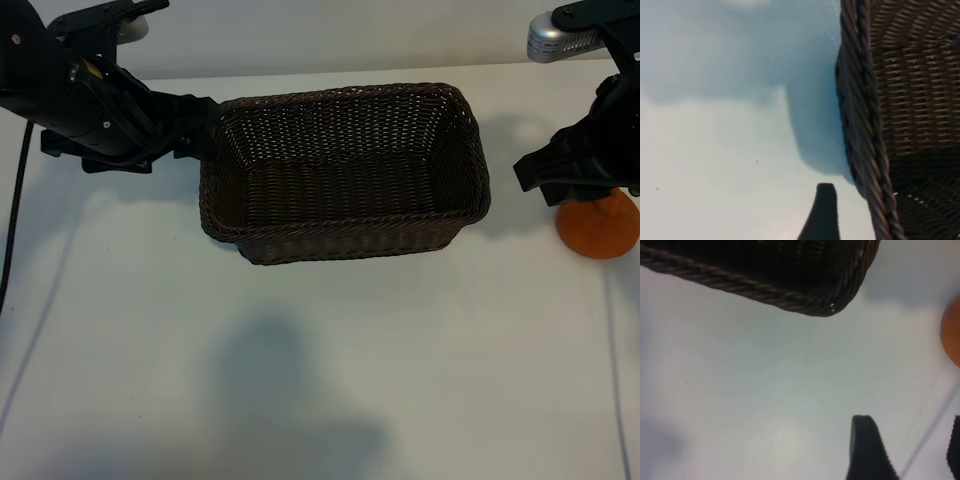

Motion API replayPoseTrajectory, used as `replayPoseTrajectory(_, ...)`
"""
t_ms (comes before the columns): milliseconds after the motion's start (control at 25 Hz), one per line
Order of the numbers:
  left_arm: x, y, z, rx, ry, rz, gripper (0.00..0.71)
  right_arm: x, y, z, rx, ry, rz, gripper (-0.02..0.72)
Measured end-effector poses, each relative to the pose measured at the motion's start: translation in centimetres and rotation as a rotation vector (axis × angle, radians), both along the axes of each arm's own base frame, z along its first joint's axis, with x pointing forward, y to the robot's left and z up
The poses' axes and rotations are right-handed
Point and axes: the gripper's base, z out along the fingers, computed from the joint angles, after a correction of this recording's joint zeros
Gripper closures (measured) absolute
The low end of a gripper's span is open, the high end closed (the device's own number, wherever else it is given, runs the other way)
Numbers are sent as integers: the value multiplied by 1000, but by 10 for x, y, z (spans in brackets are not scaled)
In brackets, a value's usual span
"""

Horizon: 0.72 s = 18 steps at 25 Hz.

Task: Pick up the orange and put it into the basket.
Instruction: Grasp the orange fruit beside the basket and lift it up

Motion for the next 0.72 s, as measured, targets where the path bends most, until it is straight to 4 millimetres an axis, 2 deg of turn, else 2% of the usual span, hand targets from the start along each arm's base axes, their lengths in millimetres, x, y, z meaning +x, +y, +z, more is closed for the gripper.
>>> replayPoseTrajectory(120, -3, 1, 5, 4, -1, -2, 50, 0, 0, 0, 0, 1, 0, 307)
replayPoseTrajectory(240, -7, 11, 19, 21, -16, 6, 50, 0, 0, 0, 0, 2, 0, 307)
replayPoseTrajectory(400, -14, 48, 39, 53, -16, 82, 55, 0, 0, 0, 0, 2, 0, 307)
replayPoseTrajectory(480, -19, 73, 48, 70, -14, 120, 60, 0, 0, 0, -1, 3, 0, 307)
replayPoseTrajectory(640, -38, 120, 67, 105, -22, 195, 67, 0, 0, 0, 0, 4, 0, 307)
replayPoseTrajectory(720, -47, 135, 76, 111, -35, 242, 72, 0, 0, 0, 0, 4, 0, 307)
